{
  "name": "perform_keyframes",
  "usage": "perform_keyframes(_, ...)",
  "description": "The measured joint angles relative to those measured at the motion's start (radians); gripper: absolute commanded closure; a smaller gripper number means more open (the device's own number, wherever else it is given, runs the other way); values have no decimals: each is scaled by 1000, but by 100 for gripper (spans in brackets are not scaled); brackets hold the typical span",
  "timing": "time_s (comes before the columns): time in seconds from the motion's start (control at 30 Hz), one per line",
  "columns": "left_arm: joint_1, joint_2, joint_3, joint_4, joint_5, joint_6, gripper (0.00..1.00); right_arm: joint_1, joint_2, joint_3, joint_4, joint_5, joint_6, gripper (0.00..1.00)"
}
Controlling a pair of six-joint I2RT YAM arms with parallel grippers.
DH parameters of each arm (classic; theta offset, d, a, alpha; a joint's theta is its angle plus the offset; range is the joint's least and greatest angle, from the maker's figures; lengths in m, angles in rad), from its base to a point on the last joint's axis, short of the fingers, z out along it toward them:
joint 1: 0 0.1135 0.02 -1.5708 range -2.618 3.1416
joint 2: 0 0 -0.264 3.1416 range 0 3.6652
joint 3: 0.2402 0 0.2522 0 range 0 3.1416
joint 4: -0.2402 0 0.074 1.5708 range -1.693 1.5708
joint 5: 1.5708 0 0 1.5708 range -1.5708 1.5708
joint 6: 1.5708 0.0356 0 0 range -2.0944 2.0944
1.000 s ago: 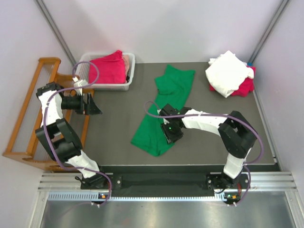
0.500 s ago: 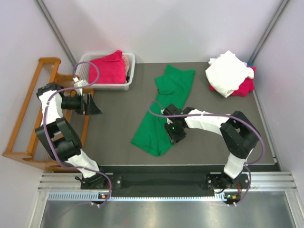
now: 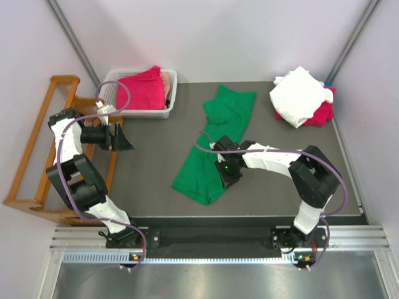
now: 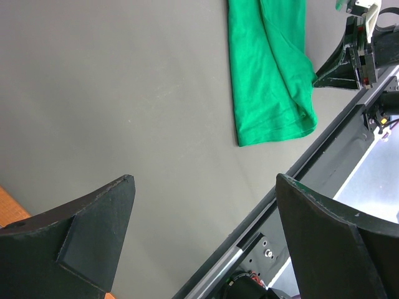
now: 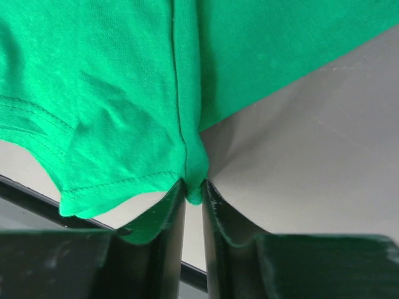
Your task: Fold and stack the t-shirts
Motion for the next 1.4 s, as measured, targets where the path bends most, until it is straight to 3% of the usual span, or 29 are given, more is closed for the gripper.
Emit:
perform_keyframes(0.1,0,0,0,0,0,1,1,0,0,0,5,-3,5,100)
perform_keyframes(0.43,0,0,0,0,0,5,1,11,0,15,-9,-5,9,100)
perform_keyframes(0.83,0,0,-20,0,-5,3,1,116,1,288,-70,-12,4,100)
perform_keyframes(1.4,0,0,-21,0,-7,1,1,183,117,327,-93,-90,-19,100)
